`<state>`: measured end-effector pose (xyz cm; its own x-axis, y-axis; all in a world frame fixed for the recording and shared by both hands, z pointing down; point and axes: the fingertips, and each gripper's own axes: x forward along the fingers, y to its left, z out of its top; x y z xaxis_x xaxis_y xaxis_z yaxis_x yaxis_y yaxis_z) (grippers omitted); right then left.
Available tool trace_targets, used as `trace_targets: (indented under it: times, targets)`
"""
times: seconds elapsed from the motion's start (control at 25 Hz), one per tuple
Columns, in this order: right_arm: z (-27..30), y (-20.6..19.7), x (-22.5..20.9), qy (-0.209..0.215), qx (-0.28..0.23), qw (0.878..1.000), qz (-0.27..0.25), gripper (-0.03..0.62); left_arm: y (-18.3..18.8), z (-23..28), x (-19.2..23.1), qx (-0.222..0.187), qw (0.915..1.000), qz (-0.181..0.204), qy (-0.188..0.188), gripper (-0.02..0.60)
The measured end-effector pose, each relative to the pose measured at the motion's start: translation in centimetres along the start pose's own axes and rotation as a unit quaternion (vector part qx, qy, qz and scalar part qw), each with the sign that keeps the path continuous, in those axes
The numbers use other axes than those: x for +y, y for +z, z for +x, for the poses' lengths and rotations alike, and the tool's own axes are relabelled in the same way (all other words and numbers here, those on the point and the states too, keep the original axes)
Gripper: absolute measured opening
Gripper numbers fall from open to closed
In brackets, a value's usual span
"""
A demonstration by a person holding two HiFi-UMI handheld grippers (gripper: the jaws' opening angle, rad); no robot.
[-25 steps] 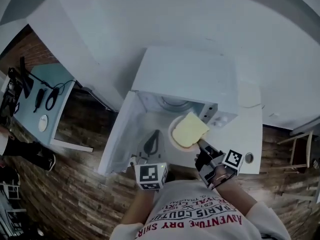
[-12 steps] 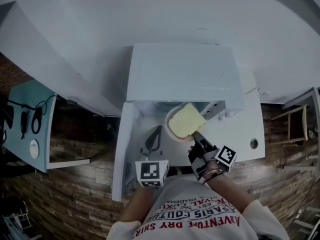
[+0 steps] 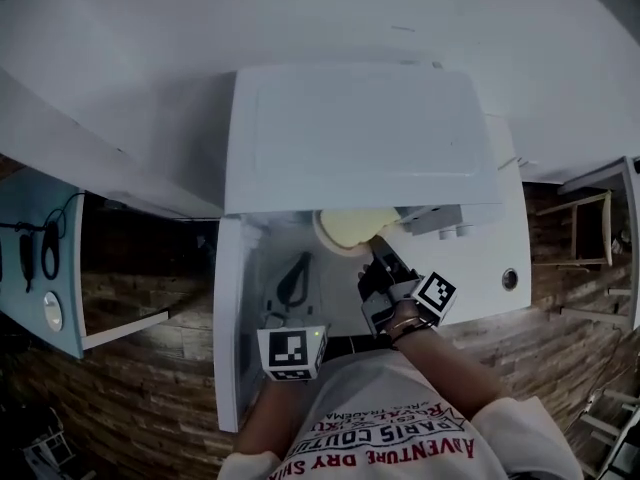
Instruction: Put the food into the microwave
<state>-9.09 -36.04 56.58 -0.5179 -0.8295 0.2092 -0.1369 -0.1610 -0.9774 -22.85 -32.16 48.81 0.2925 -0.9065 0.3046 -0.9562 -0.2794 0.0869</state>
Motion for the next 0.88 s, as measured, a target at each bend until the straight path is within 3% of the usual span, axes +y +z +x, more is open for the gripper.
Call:
trace_targets:
  times: [0.28,0.64,0.88]
  targets:
    - [3.6,0.8,-0.7,-0.001,-0.025,0.999,0.021,0.021,-1.6,0.9,0.4,0.017,0.9997,-0.012,-0.009,0.006]
    - [7.1,1.5,-0.2,0.004,-0.062,0.998,-0.004,0.021,-2.2,1.5,0.1,0.027,0.9992,0.005,-0.029,0.006]
    - [7.9,1.8,-0.5,-0.001,-0.079,0.997,-0.008,0.025,-2.4,1.3,-0.1,0.034,0.9987,-0.008,-0.036,0.006]
